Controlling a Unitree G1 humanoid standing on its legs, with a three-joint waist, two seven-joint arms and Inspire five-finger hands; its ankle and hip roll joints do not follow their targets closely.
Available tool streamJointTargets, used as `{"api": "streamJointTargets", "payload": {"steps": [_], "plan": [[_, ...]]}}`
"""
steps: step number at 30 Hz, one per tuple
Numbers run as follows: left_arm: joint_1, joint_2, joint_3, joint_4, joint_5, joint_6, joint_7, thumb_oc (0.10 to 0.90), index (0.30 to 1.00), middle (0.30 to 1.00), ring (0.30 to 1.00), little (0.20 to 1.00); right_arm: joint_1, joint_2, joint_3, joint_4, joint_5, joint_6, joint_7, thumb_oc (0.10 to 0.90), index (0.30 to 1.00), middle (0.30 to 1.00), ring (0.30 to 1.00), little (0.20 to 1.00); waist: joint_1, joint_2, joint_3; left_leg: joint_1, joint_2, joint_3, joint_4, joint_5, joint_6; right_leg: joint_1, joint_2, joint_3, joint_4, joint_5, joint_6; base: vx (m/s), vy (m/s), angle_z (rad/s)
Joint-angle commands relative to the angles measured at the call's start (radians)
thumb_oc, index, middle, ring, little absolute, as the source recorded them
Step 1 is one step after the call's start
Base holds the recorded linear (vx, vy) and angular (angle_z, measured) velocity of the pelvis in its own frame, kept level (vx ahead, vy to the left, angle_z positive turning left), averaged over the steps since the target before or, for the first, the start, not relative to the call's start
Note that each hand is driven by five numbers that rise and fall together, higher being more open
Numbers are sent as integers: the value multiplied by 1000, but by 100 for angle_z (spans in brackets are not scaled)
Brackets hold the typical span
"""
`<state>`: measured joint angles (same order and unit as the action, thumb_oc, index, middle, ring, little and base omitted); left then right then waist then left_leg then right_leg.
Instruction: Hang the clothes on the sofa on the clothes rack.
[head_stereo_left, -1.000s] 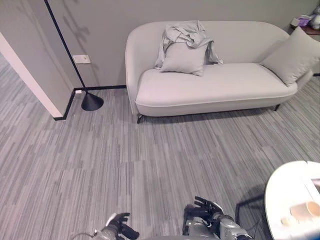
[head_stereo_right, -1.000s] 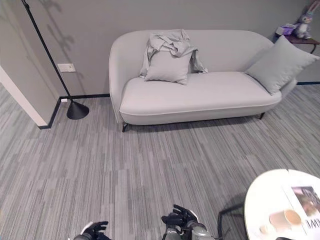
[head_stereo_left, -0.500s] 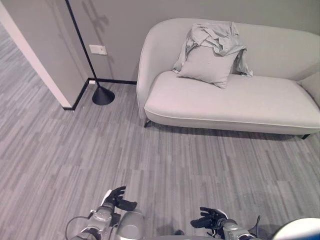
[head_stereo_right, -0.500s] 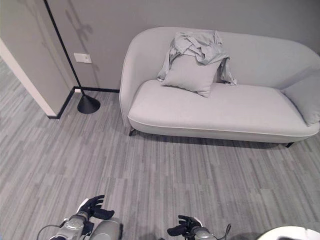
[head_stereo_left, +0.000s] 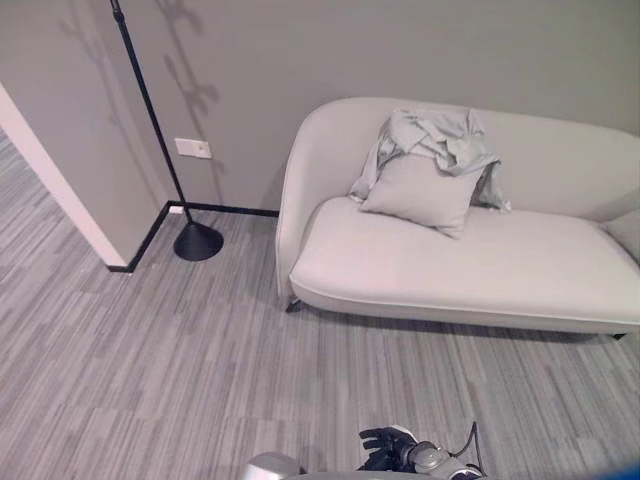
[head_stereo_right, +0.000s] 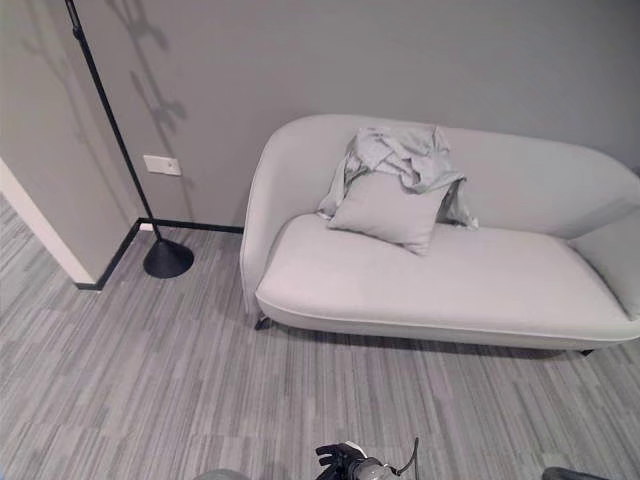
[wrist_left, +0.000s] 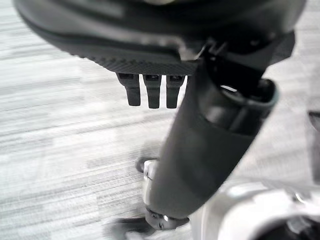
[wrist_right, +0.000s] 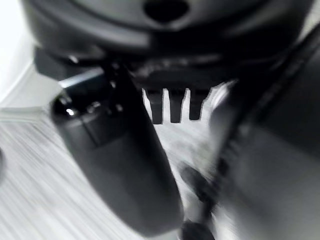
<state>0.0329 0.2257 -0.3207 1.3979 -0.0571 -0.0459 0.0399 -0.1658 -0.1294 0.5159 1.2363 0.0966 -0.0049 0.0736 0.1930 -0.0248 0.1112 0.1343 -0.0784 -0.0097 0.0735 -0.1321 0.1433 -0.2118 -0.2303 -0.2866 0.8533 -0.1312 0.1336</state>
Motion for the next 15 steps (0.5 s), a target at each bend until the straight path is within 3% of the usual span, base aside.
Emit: {"api": "streamJointTargets", "payload": {"steps": [1,2,3,5,6,11,13,14,15], "plan": [[-100,0,-3,-35,39,-54,25,800,900,900,900,900,1,-14,-9,-30,9,-17,0,800,900,900,900,900,-36,51,5,-25,-19,-135,-91,123,-50,95,51,-44,-359,181,-19,539,-343,58],[-140,5,-15,-65,29,-65,31,800,900,900,900,900,7,-21,-22,-21,25,-13,-2,800,900,900,900,900,-55,40,13,17,-9,-180,-90,76,-85,85,15,2,-609,201,-7,403,-286,76],[-140,5,-15,-65,29,-65,31,800,900,900,900,900,7,-21,-23,-21,25,-13,-2,800,900,900,900,900,-57,40,12,15,-8,-183,-89,78,-85,89,16,-2,-618,207,-7,433,-338,77],[-166,-1,-19,-84,21,-79,38,800,900,900,900,900,14,-22,-42,-12,30,-7,-7,800,900,900,900,900,-68,34,15,46,15,-227,-86,38,-113,72,-51,81,-750,291,29,412,-323,98],[-169,-6,-25,-89,23,-82,45,800,900,900,900,900,20,-21,-58,-12,36,-6,-6,800,900,900,900,900,-70,32,11,71,47,-253,-82,11,-131,70,-122,90,-786,372,54,391,-307,93],[-151,-15,-14,-69,18,-81,40,800,900,900,900,900,29,-21,-57,-19,8,-5,-3,800,900,900,900,900,-79,24,-1,100,102,-279,-97,-1,-165,94,-172,76,-793,446,87,306,-295,64],[-120,-17,39,-9,-6,-68,42,800,900,900,900,900,36,-10,-38,-21,-34,-4,1,800,900,900,900,900,-67,7,-17,114,181,-287,-117,-5,-216,132,-148,54,-799,369,99,408,-586,7],[-103,-18,63,14,-33,-63,51,800,900,900,900,900,34,-5,-27,-13,-41,-6,1,800,900,900,900,900,-70,11,-20,120,216,-279,-126,8,-228,115,-128,59,-765,354,96,246,-437,8],[-91,-20,88,37,-56,-57,56,800,900,900,900,900,33,-6,-27,3,-54,-2,-2,800,900,900,900,900,-68,27,-19,129,265,-270,-118,26,-244,101,-97,68,-728,299,85,259,-457,-8]]}}
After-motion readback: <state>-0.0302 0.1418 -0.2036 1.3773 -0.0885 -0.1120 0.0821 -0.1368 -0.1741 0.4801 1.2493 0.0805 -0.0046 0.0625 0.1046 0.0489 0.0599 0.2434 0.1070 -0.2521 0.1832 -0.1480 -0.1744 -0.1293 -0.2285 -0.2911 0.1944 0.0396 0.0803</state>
